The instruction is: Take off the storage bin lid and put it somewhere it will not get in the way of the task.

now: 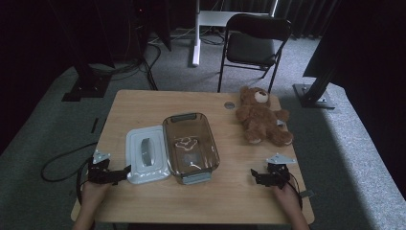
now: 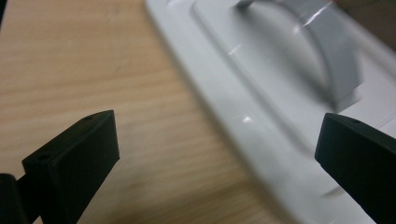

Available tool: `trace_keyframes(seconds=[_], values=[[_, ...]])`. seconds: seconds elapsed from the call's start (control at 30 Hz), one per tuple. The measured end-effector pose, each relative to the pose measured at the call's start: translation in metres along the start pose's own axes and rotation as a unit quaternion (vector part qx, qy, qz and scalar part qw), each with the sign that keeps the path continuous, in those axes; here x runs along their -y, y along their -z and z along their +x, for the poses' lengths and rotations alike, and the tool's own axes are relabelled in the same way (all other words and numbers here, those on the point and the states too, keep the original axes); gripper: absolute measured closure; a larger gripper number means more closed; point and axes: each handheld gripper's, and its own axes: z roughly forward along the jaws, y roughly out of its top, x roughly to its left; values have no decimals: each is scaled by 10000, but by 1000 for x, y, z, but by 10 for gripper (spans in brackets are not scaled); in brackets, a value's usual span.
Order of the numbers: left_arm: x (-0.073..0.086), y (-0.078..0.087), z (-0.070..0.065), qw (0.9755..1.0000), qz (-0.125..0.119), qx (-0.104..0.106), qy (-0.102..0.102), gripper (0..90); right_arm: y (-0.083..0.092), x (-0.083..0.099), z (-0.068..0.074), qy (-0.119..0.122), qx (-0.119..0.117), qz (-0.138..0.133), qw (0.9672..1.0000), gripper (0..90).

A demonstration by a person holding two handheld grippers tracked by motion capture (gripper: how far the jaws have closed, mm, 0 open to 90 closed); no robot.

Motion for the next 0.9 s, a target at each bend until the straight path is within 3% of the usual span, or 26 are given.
trace_keyframes(seconds=[0.17, 0.37, 0.47, 0.67, 0.73, 0.77, 0.9], values=[[6, 1, 3, 9995, 5, -298, -34, 5, 13, -14, -5, -132, -2, -337, 9993, 128], [10, -1, 5, 9990, 87, -434, 20, 6, 17, -32, -11, -148, 275, -253, 9992, 126], [12, -2, 5, 9988, 144, -478, -5, 6, 18, -42, -15, -235, 302, -314, 9988, 126], [17, -6, 6, 9982, 298, -521, 9, 6, 24, -71, -31, -592, 404, -755, 9946, 126], [17, -6, 5, 9976, 337, -598, -47, 6, 24, -75, -33, -621, 429, -786, 9940, 126], [17, -6, 5, 9974, 344, -625, -54, 6, 25, -85, -39, -757, 591, -818, 9920, 126], [17, -7, 5, 9973, 348, -643, -44, 6, 22, -102, -53, -1054, 636, -828, 9889, 126]])
